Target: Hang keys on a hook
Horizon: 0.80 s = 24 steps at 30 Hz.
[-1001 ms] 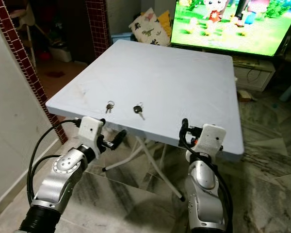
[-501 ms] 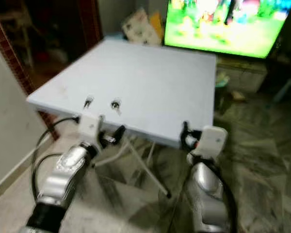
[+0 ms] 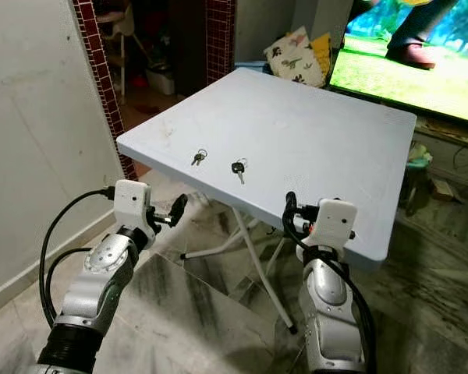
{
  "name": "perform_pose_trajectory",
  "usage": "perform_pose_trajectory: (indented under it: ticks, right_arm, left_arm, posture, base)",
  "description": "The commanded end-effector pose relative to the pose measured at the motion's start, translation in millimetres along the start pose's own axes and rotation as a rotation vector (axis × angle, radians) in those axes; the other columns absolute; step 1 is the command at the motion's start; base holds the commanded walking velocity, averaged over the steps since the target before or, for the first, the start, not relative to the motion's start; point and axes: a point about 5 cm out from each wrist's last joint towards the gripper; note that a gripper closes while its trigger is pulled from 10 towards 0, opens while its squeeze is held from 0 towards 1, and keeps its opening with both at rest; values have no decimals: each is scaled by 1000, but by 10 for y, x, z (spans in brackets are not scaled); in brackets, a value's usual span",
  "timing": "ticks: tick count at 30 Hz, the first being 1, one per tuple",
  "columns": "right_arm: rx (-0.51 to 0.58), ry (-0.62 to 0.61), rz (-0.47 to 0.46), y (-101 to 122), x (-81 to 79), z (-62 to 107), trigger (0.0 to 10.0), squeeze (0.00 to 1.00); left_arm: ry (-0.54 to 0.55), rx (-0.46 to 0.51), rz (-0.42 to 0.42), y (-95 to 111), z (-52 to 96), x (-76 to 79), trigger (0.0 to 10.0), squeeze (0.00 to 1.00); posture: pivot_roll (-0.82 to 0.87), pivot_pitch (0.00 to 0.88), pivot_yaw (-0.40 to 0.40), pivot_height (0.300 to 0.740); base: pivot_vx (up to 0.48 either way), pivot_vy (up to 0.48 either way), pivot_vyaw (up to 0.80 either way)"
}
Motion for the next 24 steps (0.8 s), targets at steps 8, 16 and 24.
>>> perform_pose_trajectory:
  ticks: [8,16,24]
  right_arm:
    - [37,96,20,104,-128,-14,10000,0]
    - [42,158,30,102,-209,23,10000,0]
    - [47,208,43,105,-270,38,10000,0]
  left_arm:
    - [-28,28,30,89,-29,27,10000,0]
    - [-30,25,43,66,-14,20,10000,0]
    - [-34,20,51,47,-7,33,10000,0]
  posture:
    - [69,0,-57,740]
    - [65,0,-56,740]
    - [64,0,-57,740]
  base:
    - [35,0,0]
    - [373,0,0]
    - [410,0,0]
Point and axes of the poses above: a point about 5 cm out from each wrist's last joint towards the gripper, its own z axis pointing back from the gripper into the wrist, its own y axis along the axis of the wrist's last joint, x = y × z, and after that the axes turned 4 degrees about z, right-handed
